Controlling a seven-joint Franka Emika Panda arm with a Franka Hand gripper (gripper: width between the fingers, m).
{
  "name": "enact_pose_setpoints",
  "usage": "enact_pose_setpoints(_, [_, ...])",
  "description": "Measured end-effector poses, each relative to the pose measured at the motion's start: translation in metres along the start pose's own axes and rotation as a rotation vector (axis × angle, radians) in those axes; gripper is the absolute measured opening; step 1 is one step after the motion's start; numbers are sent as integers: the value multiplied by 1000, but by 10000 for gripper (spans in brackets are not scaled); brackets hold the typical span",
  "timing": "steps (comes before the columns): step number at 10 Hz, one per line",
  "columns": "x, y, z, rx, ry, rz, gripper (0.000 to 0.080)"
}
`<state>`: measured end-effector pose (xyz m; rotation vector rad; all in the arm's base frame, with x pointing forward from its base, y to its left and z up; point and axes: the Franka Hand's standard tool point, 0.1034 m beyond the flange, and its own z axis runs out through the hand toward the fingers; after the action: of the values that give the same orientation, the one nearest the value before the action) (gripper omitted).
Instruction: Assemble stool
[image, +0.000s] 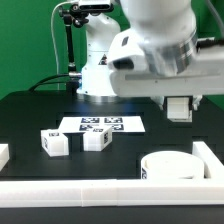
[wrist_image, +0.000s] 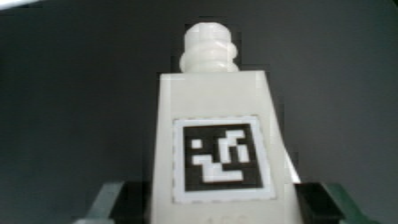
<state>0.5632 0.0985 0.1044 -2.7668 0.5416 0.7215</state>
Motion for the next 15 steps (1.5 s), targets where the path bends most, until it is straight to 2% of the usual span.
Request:
enact_pose_setpoints(2, [-2,-13,-17,14,126,-17,340])
enact_pose_setpoints(4, [6,-21,-19,44,311,-31,340])
enact_pose_setpoints(5, [2,-23,-17,50,368,-39,340])
enact_pose_setpoints(6, [4,-25,-19,45,417,-58,340])
enact_pose_setpoints(7, [7,-27,-26,6,494,-118,340])
enact_pose_setpoints(8, [8,-24,-30,-17,498,-179,340])
enact_pose_setpoints(10, [19,-13,-47,-40,524,-239,340])
enact_pose_setpoints(11, [22,-12,-50,-36,539,-242,340])
enact_pose_setpoints(14, [23,-14,-48,-33,558,-248,340])
enact_pose_setpoints(15, [29,-20,-53,-26,654,-268,340])
